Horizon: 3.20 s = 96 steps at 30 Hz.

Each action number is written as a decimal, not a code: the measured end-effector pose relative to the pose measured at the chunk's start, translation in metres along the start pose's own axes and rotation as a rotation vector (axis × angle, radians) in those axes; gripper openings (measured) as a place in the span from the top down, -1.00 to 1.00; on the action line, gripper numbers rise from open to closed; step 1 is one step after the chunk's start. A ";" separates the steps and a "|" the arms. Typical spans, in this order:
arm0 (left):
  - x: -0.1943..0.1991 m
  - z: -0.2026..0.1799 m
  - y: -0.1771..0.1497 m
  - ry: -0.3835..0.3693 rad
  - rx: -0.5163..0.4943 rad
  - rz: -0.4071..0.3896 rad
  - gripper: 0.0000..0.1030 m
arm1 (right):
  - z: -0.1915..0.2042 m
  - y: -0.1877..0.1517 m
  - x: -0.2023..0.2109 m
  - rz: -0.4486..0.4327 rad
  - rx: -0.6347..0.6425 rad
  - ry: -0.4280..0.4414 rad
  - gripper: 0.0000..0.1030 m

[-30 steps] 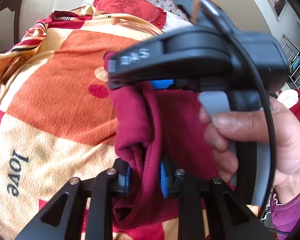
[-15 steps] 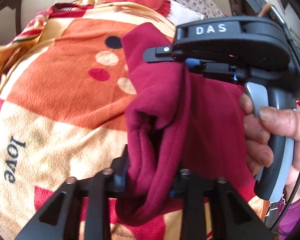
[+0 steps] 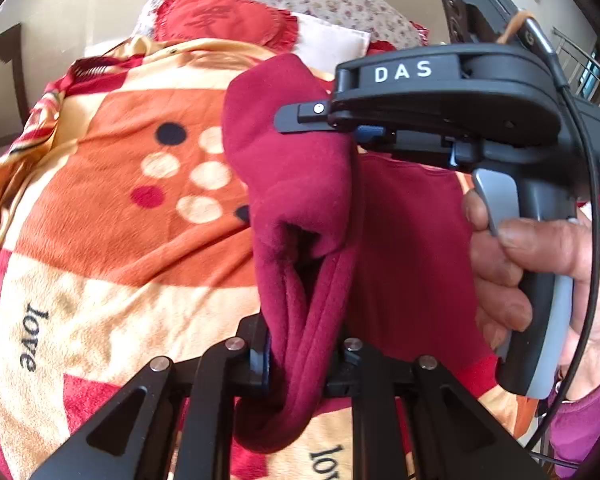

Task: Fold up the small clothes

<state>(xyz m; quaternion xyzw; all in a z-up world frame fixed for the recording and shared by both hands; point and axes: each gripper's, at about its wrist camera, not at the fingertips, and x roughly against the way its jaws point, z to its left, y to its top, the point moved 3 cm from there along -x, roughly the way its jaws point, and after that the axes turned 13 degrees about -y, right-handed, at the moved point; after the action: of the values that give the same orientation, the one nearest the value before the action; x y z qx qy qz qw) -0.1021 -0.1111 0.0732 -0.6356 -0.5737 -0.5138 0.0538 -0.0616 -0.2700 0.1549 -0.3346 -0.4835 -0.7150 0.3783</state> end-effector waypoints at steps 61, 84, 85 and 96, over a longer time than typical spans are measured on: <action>-0.115 -0.175 -0.014 -0.196 -0.225 0.222 0.10 | -0.244 -0.072 0.078 -0.069 -0.348 -0.174 1.00; -0.049 -0.099 -0.026 -0.093 -0.224 0.178 -0.31 | -0.212 -0.148 0.117 0.005 -0.423 0.015 0.26; -0.055 -0.095 -0.026 -0.081 -0.212 0.188 -0.31 | -0.210 -0.149 0.115 0.008 -0.426 0.021 0.26; -0.077 -0.081 -0.038 -0.053 -0.175 0.232 -0.31 | -0.209 -0.170 0.121 -0.047 -0.375 -0.126 1.00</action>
<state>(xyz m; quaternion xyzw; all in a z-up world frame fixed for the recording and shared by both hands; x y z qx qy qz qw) -0.1662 -0.2035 0.0362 -0.7134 -0.4505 -0.5351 0.0418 -0.2912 -0.4519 0.1180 -0.4320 -0.3723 -0.7787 0.2617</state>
